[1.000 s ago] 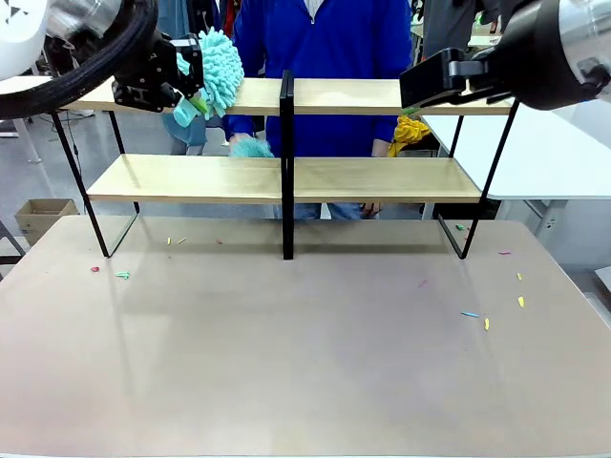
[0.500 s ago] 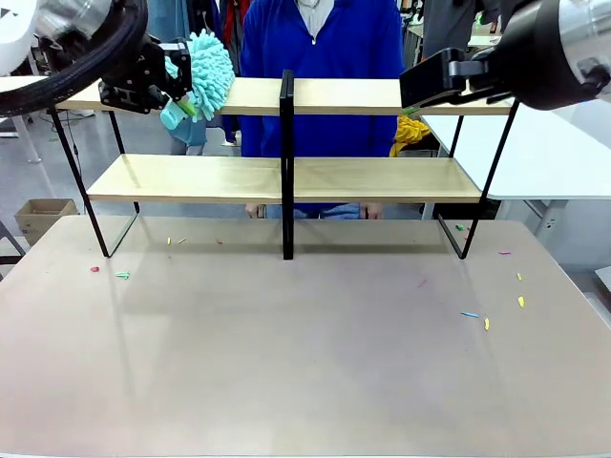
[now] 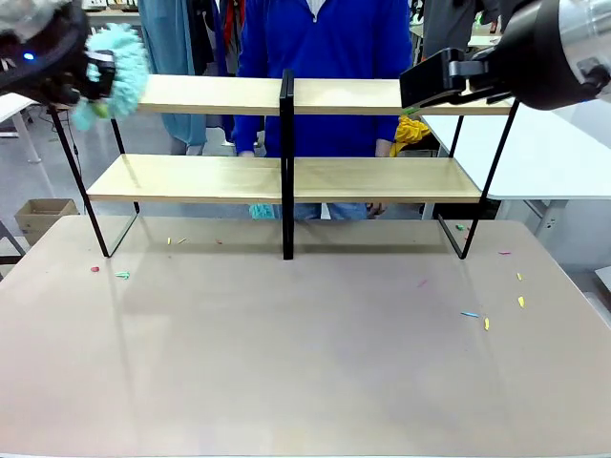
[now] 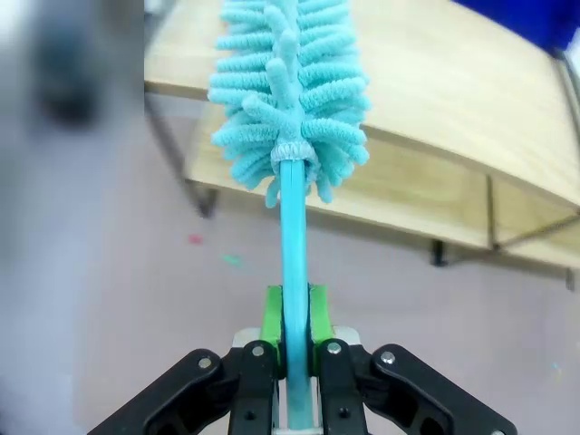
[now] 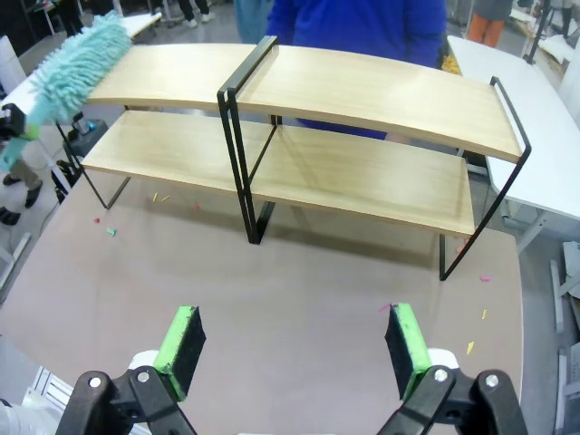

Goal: Clean the shelves.
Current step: Clean another randomly selected level of the Shelf with the Duster.

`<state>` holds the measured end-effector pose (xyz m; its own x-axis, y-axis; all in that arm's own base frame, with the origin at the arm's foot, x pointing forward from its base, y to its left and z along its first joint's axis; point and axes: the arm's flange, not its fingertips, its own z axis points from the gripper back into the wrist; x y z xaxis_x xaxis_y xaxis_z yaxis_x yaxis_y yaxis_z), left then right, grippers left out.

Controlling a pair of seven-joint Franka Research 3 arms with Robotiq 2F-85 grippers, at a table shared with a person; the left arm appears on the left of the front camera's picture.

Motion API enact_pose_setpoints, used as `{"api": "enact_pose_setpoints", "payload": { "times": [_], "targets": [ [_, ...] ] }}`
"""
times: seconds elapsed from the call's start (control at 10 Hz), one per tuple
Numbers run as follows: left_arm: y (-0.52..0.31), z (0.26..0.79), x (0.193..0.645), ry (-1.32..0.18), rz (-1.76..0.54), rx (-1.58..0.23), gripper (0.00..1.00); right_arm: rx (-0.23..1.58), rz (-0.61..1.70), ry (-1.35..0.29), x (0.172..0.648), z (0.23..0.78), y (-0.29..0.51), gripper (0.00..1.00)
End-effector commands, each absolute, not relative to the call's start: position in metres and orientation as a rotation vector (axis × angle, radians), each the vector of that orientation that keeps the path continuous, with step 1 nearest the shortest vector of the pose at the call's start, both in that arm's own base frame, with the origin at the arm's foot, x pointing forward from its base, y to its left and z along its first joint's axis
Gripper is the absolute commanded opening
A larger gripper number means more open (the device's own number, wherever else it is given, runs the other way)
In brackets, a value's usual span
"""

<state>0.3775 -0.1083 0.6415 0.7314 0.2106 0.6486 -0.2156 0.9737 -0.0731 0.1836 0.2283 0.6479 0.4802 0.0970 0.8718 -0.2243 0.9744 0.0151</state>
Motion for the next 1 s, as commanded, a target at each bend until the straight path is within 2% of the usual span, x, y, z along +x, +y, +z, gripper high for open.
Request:
{"api": "enact_pose_setpoints", "payload": {
  "times": [0.0,0.3,0.6,0.9],
  "targets": [
    [-0.094,0.661,0.367,-0.918,0.418,0.275,0.13,0.139,0.203,-1.051,0.184,0.649,0.228,1.00],
    [-0.094,0.682,0.346,-0.994,0.306,0.023,0.13,0.139,0.203,-1.051,0.184,0.649,0.228,1.00],
    [-0.092,0.679,0.346,-0.932,0.285,-0.038,0.13,0.139,0.203,-1.051,0.184,0.649,0.228,1.00],
    [-0.076,0.706,0.333,-0.768,0.167,-0.498,0.13,0.139,0.203,-1.051,0.184,0.649,0.228,1.00]
  ]
}}
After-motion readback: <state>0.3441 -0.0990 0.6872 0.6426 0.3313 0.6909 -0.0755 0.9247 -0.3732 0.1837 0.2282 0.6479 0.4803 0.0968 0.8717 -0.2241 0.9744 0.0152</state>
